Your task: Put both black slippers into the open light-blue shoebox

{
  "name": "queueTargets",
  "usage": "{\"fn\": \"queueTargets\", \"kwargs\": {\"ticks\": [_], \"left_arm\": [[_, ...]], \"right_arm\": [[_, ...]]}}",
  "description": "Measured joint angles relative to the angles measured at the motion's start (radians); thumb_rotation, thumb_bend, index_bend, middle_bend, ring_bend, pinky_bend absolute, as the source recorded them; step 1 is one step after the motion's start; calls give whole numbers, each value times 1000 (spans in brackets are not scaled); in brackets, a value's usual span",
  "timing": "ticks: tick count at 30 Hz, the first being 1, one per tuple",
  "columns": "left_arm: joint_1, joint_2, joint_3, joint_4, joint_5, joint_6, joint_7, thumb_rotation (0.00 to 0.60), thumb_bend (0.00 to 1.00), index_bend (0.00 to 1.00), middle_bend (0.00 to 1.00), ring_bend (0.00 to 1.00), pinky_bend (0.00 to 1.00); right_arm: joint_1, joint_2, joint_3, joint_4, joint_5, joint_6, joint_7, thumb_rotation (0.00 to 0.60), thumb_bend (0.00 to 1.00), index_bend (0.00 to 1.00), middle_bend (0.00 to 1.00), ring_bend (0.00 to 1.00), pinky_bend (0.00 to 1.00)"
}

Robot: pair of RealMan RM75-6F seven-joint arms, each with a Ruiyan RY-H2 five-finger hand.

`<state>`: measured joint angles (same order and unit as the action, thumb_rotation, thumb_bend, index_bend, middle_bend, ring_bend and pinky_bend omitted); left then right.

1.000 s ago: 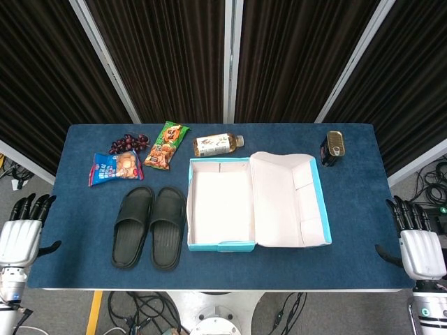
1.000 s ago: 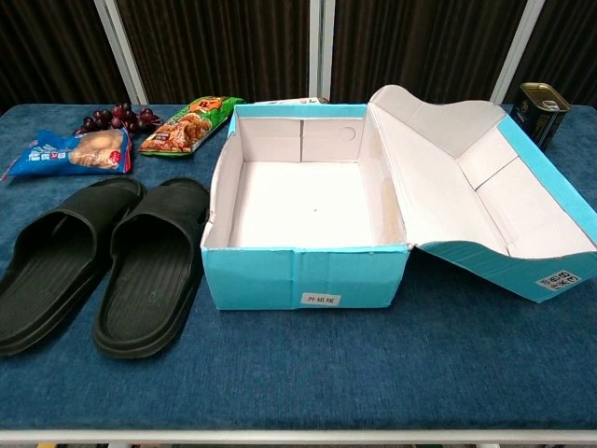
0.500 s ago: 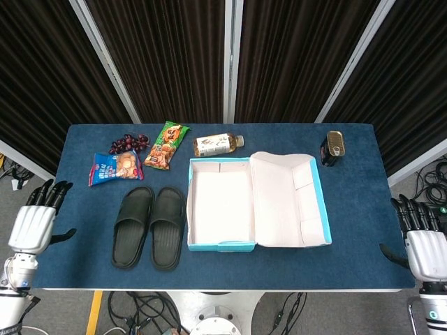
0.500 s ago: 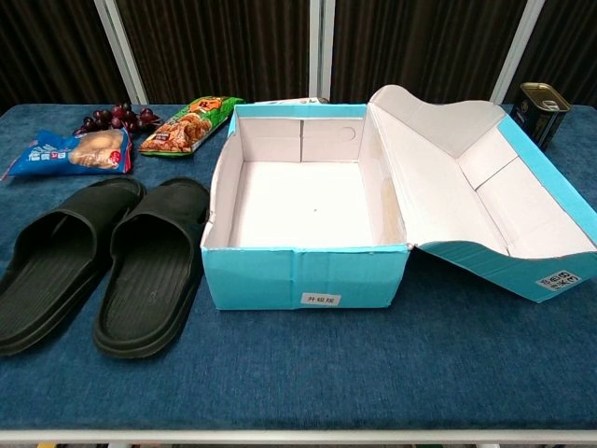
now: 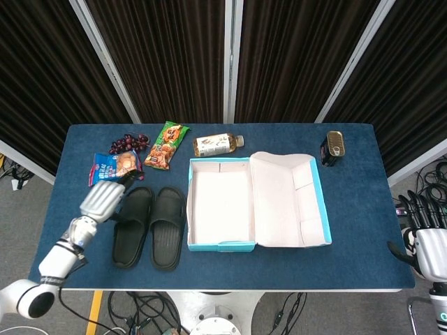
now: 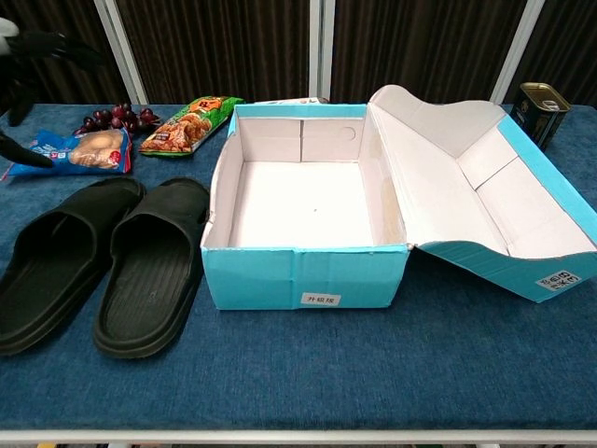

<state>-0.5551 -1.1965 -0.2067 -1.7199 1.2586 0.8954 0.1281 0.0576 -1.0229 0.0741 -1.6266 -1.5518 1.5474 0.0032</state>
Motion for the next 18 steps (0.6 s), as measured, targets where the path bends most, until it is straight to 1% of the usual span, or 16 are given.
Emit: {"fn": "queueTargets", "kwargs": {"ticks": [3,9,13,18], "left_arm": [[-64,-47,-5,11,-90,-75,27,600,0,88,76,639,816],[-164,-132,6,47,-275,-156,110,600,0,65,44,639,817],[-219,-181,19,79,-393,-174,160,600,0,59,40,639,817],[-271,-226,42,114,-520,-159,217,600,0,52,35,639,817]], "right_arm": [[-3,3,-2,4,3,-1,7,600,87,0,3,0,0],[-4,1,-7,17,5,-9,21,600,87,0,3,0,0],[-1,0,-8,24,7,-16,29,600,88,0,3,0,0],[0,-1,-9,30,11,-23,34,600,88,0,3,0,0]]}}
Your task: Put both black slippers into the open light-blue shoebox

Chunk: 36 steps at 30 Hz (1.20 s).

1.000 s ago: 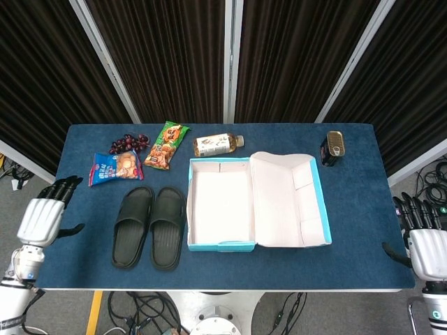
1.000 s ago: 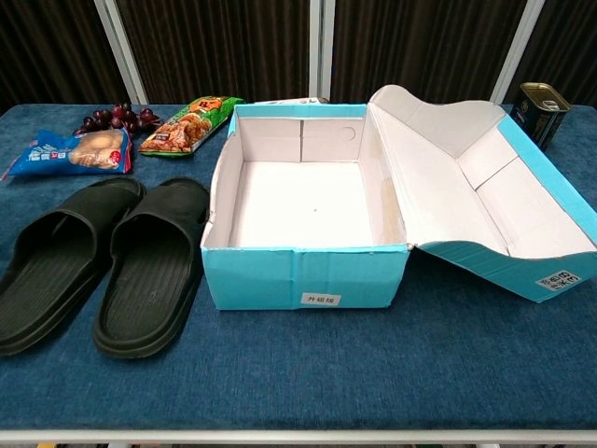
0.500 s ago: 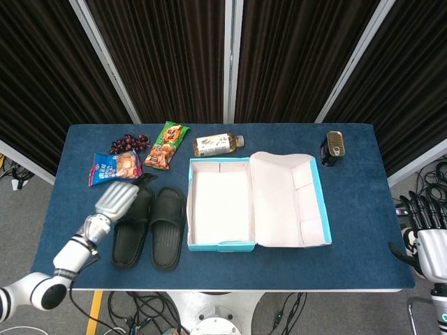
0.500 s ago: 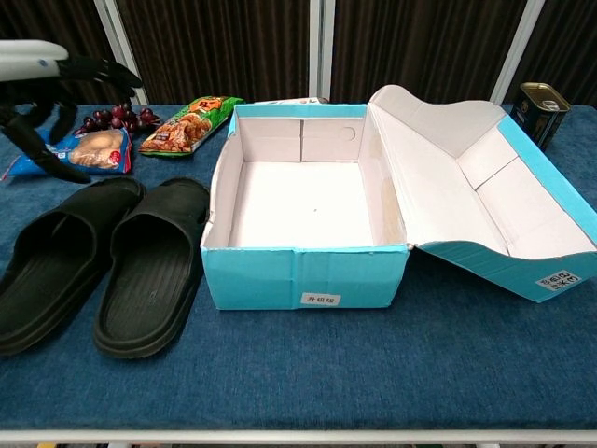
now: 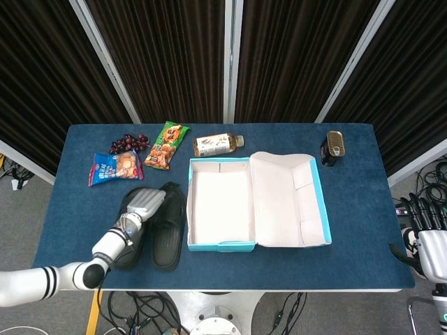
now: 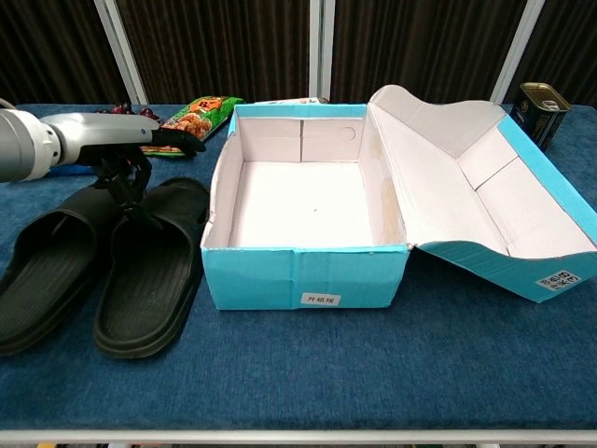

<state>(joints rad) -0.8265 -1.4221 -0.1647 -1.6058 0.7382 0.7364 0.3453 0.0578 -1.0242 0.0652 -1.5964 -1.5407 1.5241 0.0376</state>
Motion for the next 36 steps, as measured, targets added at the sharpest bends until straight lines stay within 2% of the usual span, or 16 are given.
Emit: {"fn": "queueTargets", "kwargs": {"ticks": [11,14,20,22,24,29,36], "left_arm": [[-78,-57,30,75,-157,-27,14,600,0,55,45,652,817],[-91,-75,42,102,-195,-27,16,600,0,121,132,694,818],[-102,-121,53,152,-252,-4,8,600,0,373,394,815,836],[-100,-129,48,158,-255,7,-7,600,0,450,468,848,851],[-92,-129,40,155,-255,15,-26,600,0,482,496,859,858],[-68,-93,21,104,-228,37,-68,600,0,493,508,860,859],[-16,-3,-8,-11,-160,118,-124,600,0,493,508,860,859]], "right_arm": [[4,-2,0,10,9,-14,12,600,89,0,2,0,0],[4,-3,-1,12,11,-15,15,600,89,0,3,0,0],[4,-6,-2,13,9,-15,15,600,89,0,3,0,4],[3,-7,-1,13,9,-12,16,600,90,0,5,0,13],[1,-8,-1,14,9,-8,17,600,90,0,6,0,21],[0,-7,0,15,2,2,19,600,89,0,6,0,22],[-4,-8,0,21,-7,14,29,600,89,0,6,0,22]]}}
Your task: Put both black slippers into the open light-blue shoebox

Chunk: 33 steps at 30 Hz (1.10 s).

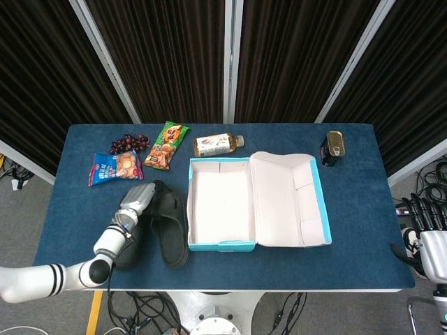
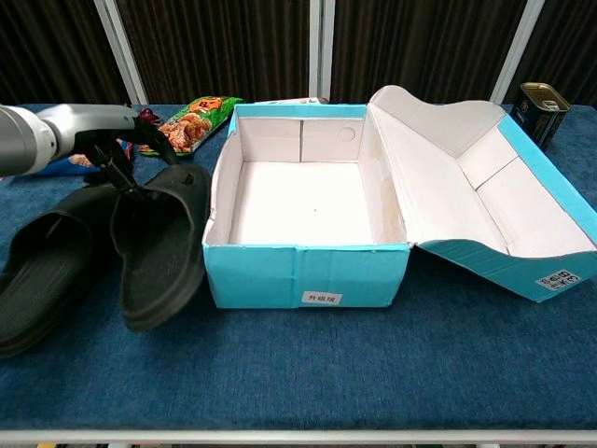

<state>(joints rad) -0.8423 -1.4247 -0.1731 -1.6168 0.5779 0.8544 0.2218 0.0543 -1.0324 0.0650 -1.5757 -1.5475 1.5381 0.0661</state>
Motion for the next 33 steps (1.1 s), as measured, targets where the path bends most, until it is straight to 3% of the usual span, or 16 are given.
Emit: {"fn": "queueTargets", "kwargs": {"ticks": [12,18,23,33], "left_arm": [[132,149,-96,-128,138,122,-211,600,0,493,508,857,859],[153,148,-155,-138,235,127,-341,600,0,493,506,848,852],[112,55,-186,-82,321,113,-382,600,0,488,505,841,841],[-44,-251,-232,203,402,94,-413,600,0,474,500,839,819]], "right_arm": [[-3,6,1,-2,-11,14,-1,600,90,0,6,0,22],[-4,16,4,-18,-14,21,-16,600,89,0,6,0,22],[-8,37,9,-41,-14,34,-31,600,89,0,6,0,22],[-10,68,14,-80,-4,31,-58,600,90,0,6,0,22]]}}
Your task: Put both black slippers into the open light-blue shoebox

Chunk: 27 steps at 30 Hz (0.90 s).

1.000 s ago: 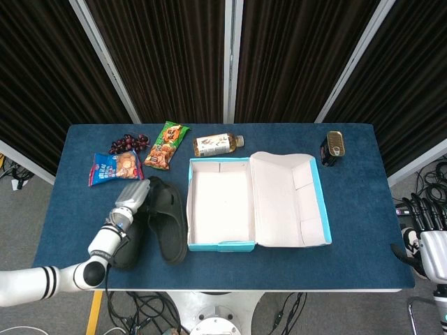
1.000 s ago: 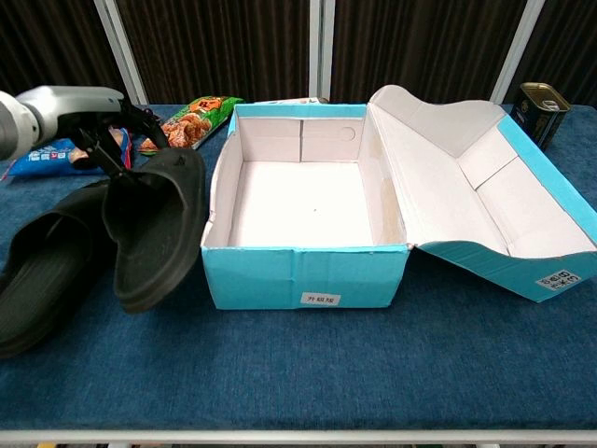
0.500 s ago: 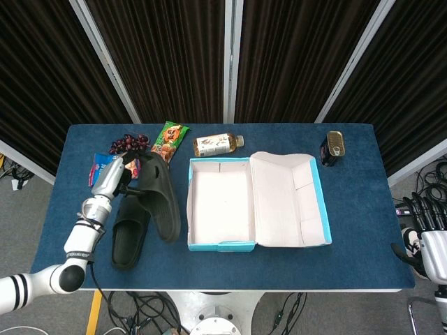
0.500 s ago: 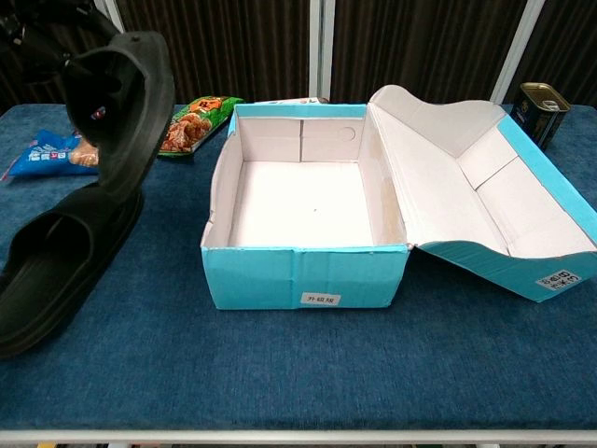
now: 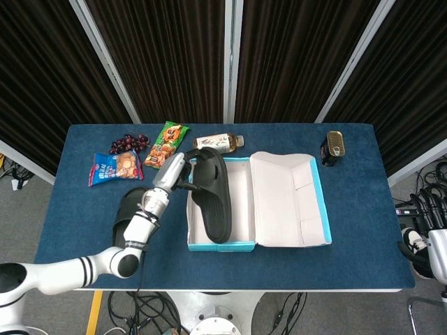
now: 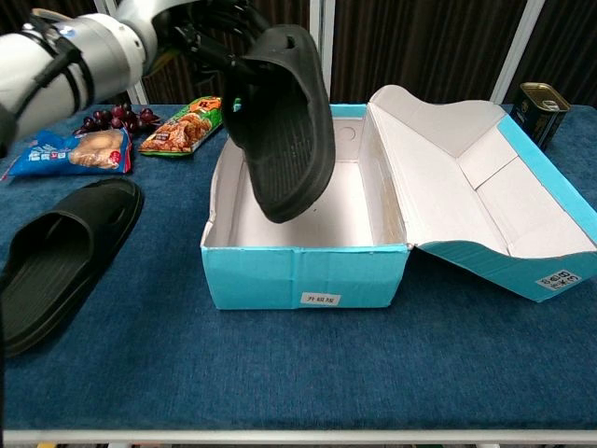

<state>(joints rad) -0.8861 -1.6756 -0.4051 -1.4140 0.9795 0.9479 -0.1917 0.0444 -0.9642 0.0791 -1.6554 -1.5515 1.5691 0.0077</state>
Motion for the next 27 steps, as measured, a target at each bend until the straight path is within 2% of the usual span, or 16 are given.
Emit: {"fn": "queueTargets", "kwargs": {"ticks": [9,18,27], "left_arm": [[-72,-174,-8,228,63,9,-27,600,0,473,500,830,810],[-98,-277,5,404,109,0,-78,600,0,466,502,830,803],[-112,-371,2,526,113,-47,-137,600,0,466,508,830,794]], "right_arm": [[1,3,1,-14,10,-8,-16,600,90,0,6,0,21],[0,6,2,-25,22,-15,-29,600,90,0,6,0,22],[3,9,2,-40,24,-24,-46,600,90,0,6,0,22]]}}
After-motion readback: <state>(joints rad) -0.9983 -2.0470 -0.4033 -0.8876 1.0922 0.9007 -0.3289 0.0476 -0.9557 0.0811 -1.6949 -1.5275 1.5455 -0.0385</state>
